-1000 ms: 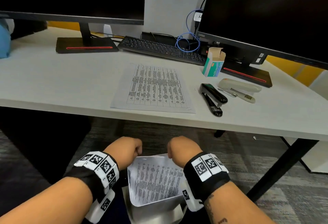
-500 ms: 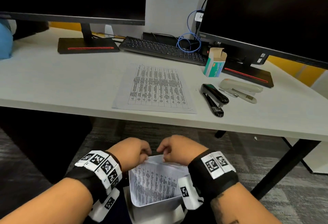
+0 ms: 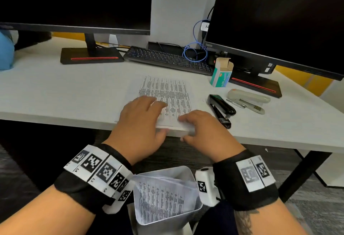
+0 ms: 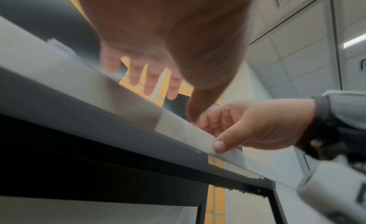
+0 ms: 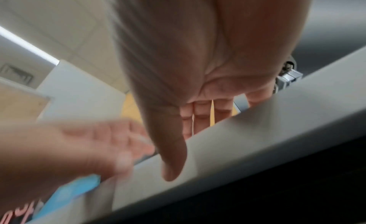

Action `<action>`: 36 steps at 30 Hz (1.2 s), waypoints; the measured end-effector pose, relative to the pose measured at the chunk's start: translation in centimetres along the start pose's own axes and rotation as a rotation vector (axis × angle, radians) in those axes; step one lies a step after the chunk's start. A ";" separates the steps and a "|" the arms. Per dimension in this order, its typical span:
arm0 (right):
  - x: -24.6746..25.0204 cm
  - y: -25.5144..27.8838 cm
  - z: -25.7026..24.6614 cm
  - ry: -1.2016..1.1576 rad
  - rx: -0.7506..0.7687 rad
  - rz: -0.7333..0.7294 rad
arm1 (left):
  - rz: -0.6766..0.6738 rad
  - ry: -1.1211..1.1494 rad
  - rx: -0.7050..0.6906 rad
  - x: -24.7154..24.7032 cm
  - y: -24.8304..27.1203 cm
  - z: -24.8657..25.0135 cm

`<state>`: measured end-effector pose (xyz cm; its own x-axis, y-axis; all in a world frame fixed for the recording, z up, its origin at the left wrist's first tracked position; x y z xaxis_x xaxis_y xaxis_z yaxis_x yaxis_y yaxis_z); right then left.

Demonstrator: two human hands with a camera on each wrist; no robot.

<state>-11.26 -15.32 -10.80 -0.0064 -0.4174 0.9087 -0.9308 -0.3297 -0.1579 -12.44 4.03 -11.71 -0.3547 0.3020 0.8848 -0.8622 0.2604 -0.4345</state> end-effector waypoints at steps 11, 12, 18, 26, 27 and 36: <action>2.2 2.0 -3.0 0.137 0.034 -0.259 | -0.260 -0.051 -0.102 2.9 0.8 3.0; 1.6 2.0 -3.3 0.166 0.056 -0.272 | -0.309 0.022 -0.098 3.5 0.8 3.2; 2.3 2.0 -2.8 0.062 -0.016 -0.225 | -0.126 0.061 0.338 6.3 -0.6 -1.4; 4.8 4.2 -3.6 -0.252 0.069 -0.539 | -0.065 1.307 0.864 2.9 -1.9 -3.1; 4.8 4.4 -3.7 -0.292 0.065 -0.557 | -0.065 1.288 0.859 2.7 -2.0 -3.2; 7.7 1.6 -0.5 -0.222 -0.288 0.337 | -0.148 1.303 0.563 3.3 -1.6 -1.7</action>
<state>-13.00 -18.65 -3.83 -0.2753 -0.6415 0.7160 -0.9538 0.0890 -0.2870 -11.59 6.12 -8.41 0.0639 0.9980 -0.0023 -0.9970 0.0640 0.0432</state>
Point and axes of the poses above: each hand's wrist, its own y-axis away from the middle knuckle, its own x-axis out of the back of the hand, z = x × y, the point moved 1 cm from there along -y, towards the middle knuckle, and after that the axes turned 4 degrees about -y, right-handed, at the moved point
